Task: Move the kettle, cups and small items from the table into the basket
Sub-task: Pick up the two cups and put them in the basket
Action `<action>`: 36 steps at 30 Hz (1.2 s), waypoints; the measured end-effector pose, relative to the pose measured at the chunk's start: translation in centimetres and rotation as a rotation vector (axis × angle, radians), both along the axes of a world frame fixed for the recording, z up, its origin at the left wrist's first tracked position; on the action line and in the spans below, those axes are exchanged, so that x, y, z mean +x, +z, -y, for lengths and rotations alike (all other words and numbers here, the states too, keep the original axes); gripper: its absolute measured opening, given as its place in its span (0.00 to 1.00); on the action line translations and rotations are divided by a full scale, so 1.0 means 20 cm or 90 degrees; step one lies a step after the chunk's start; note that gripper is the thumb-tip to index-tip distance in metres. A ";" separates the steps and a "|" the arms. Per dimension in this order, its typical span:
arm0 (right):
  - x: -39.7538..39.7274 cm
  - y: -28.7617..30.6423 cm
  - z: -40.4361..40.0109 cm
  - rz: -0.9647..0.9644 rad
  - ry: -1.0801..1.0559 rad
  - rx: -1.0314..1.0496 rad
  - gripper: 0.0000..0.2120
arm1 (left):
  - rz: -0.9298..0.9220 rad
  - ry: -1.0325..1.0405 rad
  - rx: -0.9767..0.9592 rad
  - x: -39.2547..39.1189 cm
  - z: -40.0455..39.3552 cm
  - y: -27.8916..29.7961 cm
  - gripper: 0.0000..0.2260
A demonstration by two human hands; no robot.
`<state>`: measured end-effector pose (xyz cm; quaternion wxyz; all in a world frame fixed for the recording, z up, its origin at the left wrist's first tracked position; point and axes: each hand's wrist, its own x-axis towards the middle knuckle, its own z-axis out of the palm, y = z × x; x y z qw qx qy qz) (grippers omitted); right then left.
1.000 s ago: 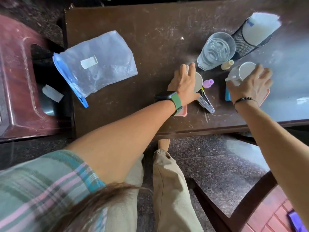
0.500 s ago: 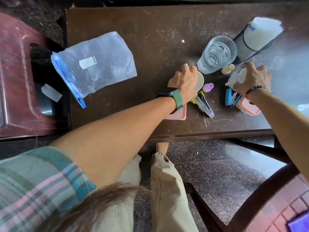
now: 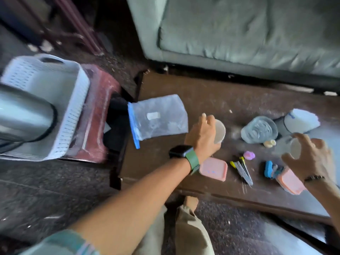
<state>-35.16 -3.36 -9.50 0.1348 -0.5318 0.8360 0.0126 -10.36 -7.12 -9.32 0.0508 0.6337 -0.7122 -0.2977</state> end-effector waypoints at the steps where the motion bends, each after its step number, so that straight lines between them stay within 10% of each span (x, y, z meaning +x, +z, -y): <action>1: 0.05 0.04 0.02 0.005 0.022 -0.011 0.26 | -0.019 0.035 0.016 0.07 -0.01 0.05 0.30; 20: 2.17 0.83 0.72 0.142 0.779 -0.068 0.29 | 0.181 0.446 -0.068 1.89 -0.43 0.80 0.29; 36: 2.97 0.35 0.69 -0.133 1.270 0.063 0.29 | 0.080 0.472 0.001 2.12 -0.49 0.26 0.31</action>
